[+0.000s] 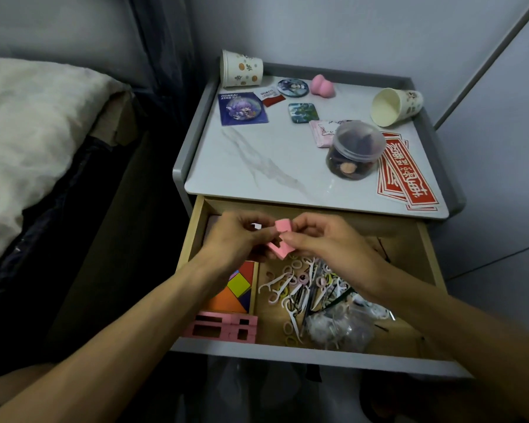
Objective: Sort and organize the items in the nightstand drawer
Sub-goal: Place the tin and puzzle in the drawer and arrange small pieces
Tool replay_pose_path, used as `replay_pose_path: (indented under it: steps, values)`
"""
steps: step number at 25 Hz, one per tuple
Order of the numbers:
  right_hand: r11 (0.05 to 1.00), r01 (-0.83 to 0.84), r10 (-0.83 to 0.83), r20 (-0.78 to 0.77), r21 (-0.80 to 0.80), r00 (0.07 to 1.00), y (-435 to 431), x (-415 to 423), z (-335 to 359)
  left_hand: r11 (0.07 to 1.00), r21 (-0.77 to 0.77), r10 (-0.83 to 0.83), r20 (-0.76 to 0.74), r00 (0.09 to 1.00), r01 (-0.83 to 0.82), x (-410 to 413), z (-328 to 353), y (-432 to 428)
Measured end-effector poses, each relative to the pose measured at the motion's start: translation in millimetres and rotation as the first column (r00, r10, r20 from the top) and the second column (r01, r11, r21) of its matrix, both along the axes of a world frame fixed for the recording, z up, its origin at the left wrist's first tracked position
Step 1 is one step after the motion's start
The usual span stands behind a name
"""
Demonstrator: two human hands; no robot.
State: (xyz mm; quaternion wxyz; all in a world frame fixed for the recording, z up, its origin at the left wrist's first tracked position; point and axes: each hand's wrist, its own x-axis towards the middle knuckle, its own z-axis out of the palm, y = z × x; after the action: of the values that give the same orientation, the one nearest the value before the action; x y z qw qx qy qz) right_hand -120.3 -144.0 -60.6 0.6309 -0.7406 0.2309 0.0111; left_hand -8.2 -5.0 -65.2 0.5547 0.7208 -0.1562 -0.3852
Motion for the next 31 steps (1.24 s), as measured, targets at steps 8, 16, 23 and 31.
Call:
replay_pose_path:
  steps: [8,16,23,31]
  values:
    - [1.0,-0.014,0.014,0.006,-0.013,1.0,-4.9,6.3,11.7,0.999,-0.014,-0.035,-0.024,0.999,0.035,4.7,5.2,-3.0]
    - [0.995,-0.032,0.03,-0.031,-0.094,0.999,-10.4,7.8,10.3,0.992,-0.006,-0.124,0.003,0.992,0.124,9.5,6.3,0.7]
    - [0.986,-0.003,0.008,0.029,-0.168,1.0,-8.3,8.6,3.7,0.999,-0.027,-0.043,0.045,0.998,0.044,7.9,5.9,-0.9]
    - [0.984,0.176,-0.17,0.151,-0.028,0.974,2.5,7.7,-2.0,0.99,-0.099,0.097,0.008,0.995,-0.096,5.5,6.0,0.7]
